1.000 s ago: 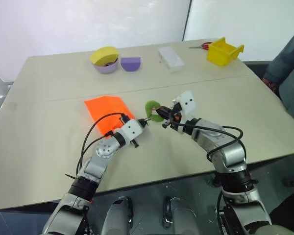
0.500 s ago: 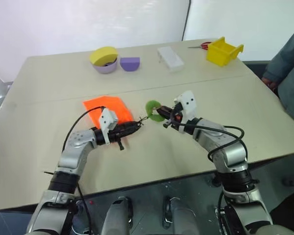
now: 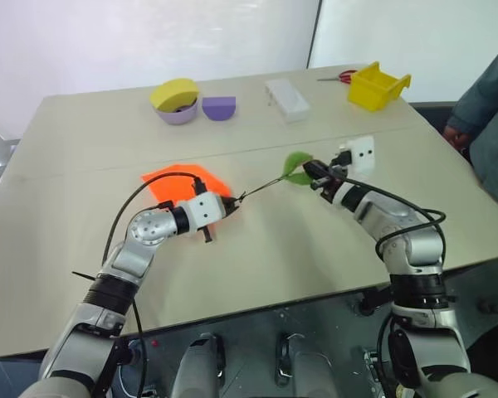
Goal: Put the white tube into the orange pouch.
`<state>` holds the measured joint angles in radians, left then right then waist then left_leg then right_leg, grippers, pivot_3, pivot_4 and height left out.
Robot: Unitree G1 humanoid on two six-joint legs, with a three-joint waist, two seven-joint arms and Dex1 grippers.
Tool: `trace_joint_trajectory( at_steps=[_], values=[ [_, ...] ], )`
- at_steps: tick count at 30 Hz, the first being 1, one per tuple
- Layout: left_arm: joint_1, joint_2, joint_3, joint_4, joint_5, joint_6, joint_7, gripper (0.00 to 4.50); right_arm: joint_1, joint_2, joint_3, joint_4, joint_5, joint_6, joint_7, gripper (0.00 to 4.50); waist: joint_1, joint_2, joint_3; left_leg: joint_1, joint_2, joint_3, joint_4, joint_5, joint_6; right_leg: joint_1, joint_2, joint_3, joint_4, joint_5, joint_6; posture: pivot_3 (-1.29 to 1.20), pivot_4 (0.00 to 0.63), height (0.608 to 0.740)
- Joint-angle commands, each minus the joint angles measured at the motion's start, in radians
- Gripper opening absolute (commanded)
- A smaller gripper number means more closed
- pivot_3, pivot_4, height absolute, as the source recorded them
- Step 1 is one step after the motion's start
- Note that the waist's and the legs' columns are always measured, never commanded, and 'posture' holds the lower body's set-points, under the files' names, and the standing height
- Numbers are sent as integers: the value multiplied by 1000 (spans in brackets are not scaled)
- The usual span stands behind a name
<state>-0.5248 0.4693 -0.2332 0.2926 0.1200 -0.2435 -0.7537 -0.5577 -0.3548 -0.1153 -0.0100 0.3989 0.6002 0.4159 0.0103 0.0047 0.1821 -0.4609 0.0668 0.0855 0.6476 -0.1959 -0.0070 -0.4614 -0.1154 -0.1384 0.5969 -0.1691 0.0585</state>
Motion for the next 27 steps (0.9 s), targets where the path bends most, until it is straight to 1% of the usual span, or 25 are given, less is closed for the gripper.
trace_joint_trajectory(
  at_steps=[1, 5, 9, 14, 16, 19, 23, 27],
  values=[
    [28, 29, 18, 17, -7, -4, -7, 157, -26, -38, -96, -12, -10, -50, -50, 0, 0, 0, 0, 0, 0, 0, 0, 0, 0, 0, 0, 0, 0, 0, 0, 0, 150, 740],
    [28, 58, 32, 40, 3, -6, 5, 157, -9, -73, -80, -4, -35, -67, -27, 0, 3, 0, 0, 0, 0, 0, 0, 0, 0, 0, 0, 0, 0, 0, 0, 0, 150, 740],
    [27, 131, 62, 80, -1, -38, -1, 157, -17, -91, -108, 20, -33, -79, -47, 0, -1, 0, 0, 0, 0, 0, 1, 0, 0, 0, 0, 0, 0, 0, 0, 0, 150, 740],
    [14, 172, 70, 119, -5, -55, 13, 157, -16, -102, -104, 49, -52, -99, -71, 0, 1, 0, 0, 0, 0, 0, 0, 0, 0, 0, 0, 0, 1, 0, 0, 0, 150, 740],
    [34, 185, 77, 99, -26, -51, -1, 157, -24, -100, -114, 66, -59, -104, -97, 0, 0, 0, 0, 0, 0, 0, 0, 0, 0, 0, 0, 0, 0, 0, 0, 0, 150, 740],
    [68, 217, 83, 73, -46, -50, -21, 157, -29, -126, -120, 111, -90, -123, -121, 0, -1, 0, 0, 0, 0, 0, 0, 0, 0, 0, 0, 0, 0, 0, 0, 0, 150, 740],
    [110, 265, 106, 70, -79, -45, -39, 157, -36, -155, -127, 162, -95, -151, -131, 0, -2, 0, 0, 0, 0, 0, 0, 0, 0, -1, 0, 0, 1, 0, 0, 0, 150, 740],
    [143, 295, 122, 62, -120, -49, -54, 157, -31, -164, -111, 171, -103, -167, -133, 0, -3, 0, 0, 1, 0, 0, 0, 0, 0, 0, 0, 0, 1, 0, 0, 0, 150, 740]
  ],
)
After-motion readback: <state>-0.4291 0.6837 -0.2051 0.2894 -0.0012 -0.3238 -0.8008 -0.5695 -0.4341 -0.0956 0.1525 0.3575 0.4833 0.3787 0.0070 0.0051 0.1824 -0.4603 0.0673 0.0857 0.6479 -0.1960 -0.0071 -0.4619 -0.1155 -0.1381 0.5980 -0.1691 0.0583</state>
